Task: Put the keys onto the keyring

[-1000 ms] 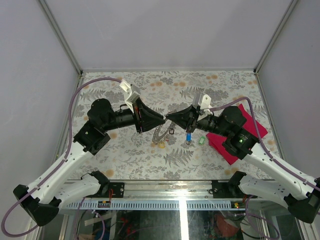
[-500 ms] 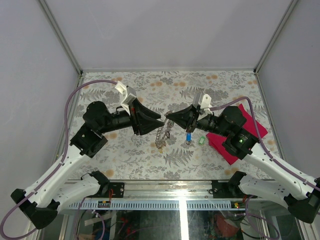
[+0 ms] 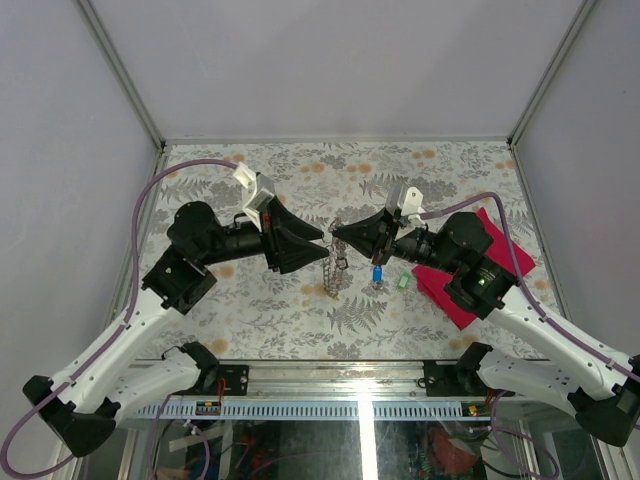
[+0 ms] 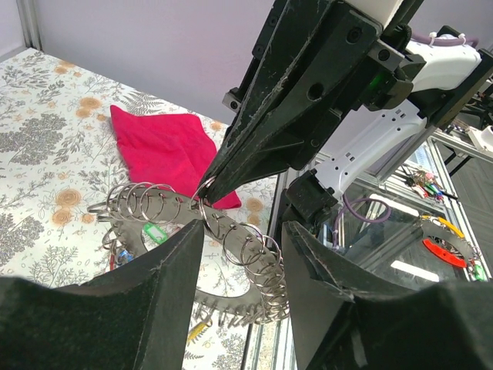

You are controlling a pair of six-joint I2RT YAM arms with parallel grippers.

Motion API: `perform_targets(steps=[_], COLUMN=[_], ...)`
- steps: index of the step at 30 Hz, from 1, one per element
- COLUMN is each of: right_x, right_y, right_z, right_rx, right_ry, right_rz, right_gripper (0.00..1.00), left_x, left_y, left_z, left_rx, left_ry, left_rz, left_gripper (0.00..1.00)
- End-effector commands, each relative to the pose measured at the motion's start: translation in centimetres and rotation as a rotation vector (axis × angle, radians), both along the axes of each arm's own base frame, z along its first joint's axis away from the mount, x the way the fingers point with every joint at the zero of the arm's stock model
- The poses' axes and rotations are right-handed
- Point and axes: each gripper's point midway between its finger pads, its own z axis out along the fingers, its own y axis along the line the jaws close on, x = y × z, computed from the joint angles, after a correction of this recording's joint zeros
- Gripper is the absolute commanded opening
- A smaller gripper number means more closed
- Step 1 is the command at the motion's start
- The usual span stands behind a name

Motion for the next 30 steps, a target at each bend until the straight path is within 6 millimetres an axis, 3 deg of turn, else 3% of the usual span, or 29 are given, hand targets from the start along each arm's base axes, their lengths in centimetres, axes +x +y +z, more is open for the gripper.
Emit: perform_targets(steps=[1, 18, 30], right_x=[-0.5, 0.1, 1.1], right_y=[-0.5, -0.2, -0.8], right_z=[4.9, 4.0, 4.2], right_rx=[0.117, 0.11, 0.119], right_ry=[-0.091, -0.06, -0.058], right_rz=[0.0, -0.02, -0.085], right_gripper=[0.0, 0.0, 0.0], left_x=[-0.4, -1.3, -2.8], left_y=[-0.2, -0.3, -0.3], left_z=[1.7, 4.1, 4.2], left_rx=[-0.049, -0.095, -0.088], left_ry=[-0.057, -0.081, -0.07], left_rz=[-0.022, -0.073, -0.148], left_gripper=[0.47, 0.47, 0.38])
